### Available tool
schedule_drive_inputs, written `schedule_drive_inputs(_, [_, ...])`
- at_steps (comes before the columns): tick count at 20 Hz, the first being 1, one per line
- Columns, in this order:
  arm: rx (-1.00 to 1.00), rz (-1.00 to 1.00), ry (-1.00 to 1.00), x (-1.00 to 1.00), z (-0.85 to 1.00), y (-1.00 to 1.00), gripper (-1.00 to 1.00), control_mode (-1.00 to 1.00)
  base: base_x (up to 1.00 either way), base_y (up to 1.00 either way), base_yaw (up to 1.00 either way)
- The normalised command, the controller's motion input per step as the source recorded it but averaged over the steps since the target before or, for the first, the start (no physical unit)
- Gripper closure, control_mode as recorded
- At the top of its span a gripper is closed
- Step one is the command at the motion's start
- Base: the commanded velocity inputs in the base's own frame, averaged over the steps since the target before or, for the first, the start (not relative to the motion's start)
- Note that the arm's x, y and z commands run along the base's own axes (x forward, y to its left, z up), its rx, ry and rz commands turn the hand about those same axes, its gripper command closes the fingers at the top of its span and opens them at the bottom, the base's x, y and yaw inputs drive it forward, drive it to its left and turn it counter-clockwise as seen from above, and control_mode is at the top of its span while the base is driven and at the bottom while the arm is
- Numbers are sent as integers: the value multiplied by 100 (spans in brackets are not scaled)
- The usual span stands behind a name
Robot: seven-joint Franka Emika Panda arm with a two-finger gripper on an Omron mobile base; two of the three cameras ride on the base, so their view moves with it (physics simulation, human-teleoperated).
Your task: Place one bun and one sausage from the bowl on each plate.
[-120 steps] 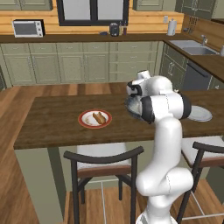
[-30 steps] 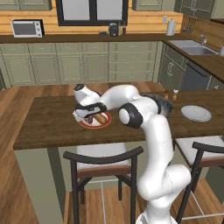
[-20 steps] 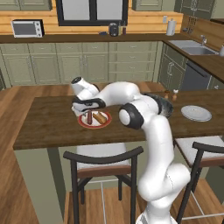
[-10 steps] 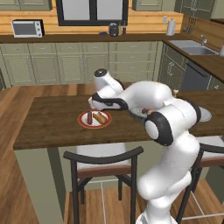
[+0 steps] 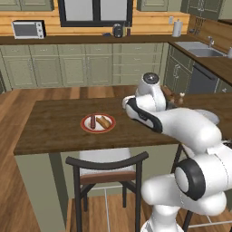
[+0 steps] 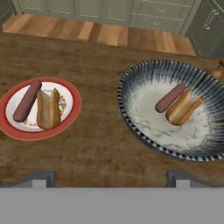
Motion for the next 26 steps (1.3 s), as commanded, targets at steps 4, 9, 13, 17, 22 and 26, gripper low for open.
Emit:
schedule_drive_inputs(4, [11,-31,7,0,47,-100,-100,-100,0,0,0])
schedule_drive_inputs(9, [11,-38,19,7,17,-100,-100,-100,0,0,0])
schedule_drive_inputs(13, [2,-43,38,27,-22,-100,-100,-100,0,0,0])
schedule_drive_inputs(17, [0,-8,11,49,-54,-59,-100,-100,0,0,0])
schedule_drive_inputs(22, [0,0,0,91,-65,2,-100,-100,0,0,0])
schedule_drive_inputs(26, [0,0,0,46,-95,2,-100,-100,0,0,0])
